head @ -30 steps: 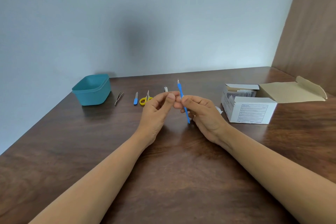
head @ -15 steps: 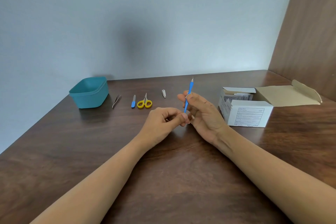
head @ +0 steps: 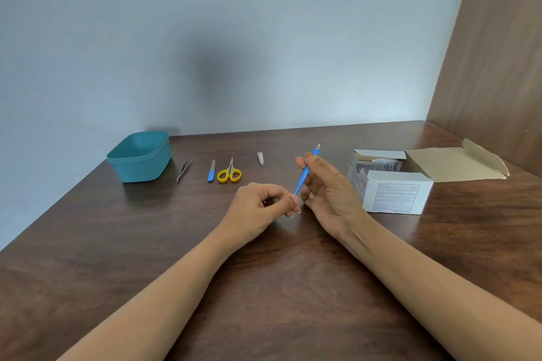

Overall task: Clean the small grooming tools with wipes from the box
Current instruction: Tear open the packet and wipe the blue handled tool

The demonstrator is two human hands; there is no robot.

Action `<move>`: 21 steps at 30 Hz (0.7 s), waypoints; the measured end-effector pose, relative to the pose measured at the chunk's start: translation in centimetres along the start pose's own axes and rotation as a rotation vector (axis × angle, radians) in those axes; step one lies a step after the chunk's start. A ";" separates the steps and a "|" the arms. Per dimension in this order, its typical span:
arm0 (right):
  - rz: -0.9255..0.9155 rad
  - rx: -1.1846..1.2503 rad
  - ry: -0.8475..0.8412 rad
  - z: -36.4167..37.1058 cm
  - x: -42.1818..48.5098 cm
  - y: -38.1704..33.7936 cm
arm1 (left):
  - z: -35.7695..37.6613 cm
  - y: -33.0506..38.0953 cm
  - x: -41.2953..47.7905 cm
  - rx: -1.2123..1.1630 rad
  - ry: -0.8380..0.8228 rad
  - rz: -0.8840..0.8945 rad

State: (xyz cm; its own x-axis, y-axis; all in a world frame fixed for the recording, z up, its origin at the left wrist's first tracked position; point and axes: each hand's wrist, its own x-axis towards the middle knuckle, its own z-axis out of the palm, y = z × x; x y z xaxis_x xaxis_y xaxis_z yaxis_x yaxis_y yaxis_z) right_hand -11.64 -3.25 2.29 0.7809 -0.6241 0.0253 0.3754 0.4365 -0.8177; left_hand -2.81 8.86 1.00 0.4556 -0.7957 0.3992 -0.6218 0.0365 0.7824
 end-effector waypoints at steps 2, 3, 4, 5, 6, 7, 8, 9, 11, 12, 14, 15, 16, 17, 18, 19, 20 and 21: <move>0.025 0.045 -0.012 0.0 0.1 0.1 | 0.0 0.1 0.0 -0.009 0.007 -0.008; 0.037 0.062 -0.015 0.0 0.1 0.1 | 0.0 0.2 -0.1 -0.009 0.010 -0.012; 0.046 0.074 -0.016 0.0 0.1 0.0 | 0.0 0.2 -0.1 -0.004 0.010 -0.015; 0.051 0.079 -0.018 0.0 0.2 0.0 | 0.0 0.2 -0.1 0.001 0.007 -0.019; 0.053 0.084 -0.020 -0.1 0.3 -0.1 | 0.0 0.1 -0.2 0.008 0.001 -0.022; 0.055 0.088 -0.021 -0.2 0.4 -0.1 | 0.0 0.1 -0.1 0.015 -0.004 -0.025; 0.058 0.093 -0.020 -0.3 0.5 -0.2 | 0.0 0.0 -0.1 0.021 -0.010 -0.028; 0.059 0.098 -0.018 -0.4 0.6 -0.2 | 0.0 0.0 -0.1 0.023 -0.015 -0.030; 0.054 0.092 -0.011 -0.5 0.6 -0.3 | 0.0 0.0 -0.2 0.011 -0.022 -0.034; 0.047 0.083 -0.004 -0.5 0.7 -0.3 | 0.0 0.1 -0.2 0.000 -0.025 -0.035; 0.030 0.065 0.019 -0.6 0.8 -0.3 | 0.0 0.1 -0.2 -0.017 -0.026 -0.038; 0.023 0.058 0.035 -0.6 0.8 -0.3 | 0.0 0.1 -0.2 -0.023 -0.026 -0.043; 0.017 0.055 0.052 -0.7 0.9 -0.3 | 0.0 0.0 -0.2 -0.027 -0.026 -0.046; 0.013 0.054 0.068 -0.7 1.0 -0.3 | 0.0 0.0 -0.2 -0.030 -0.028 -0.049; 0.011 0.052 0.084 -0.8 1.1 -0.3 | 0.0 -0.1 -0.2 -0.032 -0.030 -0.049; 0.010 0.050 0.097 -0.8 1.1 -0.3 | 0.0 -0.1 -0.2 -0.034 -0.030 -0.047; 0.011 0.049 0.106 -0.8 1.1 -0.3 | 0.0 -0.1 -0.2 -0.038 -0.031 -0.046; 0.013 0.050 0.114 -0.8 1.1 -0.3 | 0.0 -0.1 -0.2 -0.043 -0.031 -0.046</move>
State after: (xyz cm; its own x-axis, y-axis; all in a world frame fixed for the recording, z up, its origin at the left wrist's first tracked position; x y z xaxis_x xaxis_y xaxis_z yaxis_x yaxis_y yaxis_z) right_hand -11.33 -4.59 2.12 0.7255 -0.6862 -0.0531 0.3919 0.4752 -0.7877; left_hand -2.84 8.99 0.84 0.4631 -0.8152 0.3477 -0.5725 0.0244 0.8195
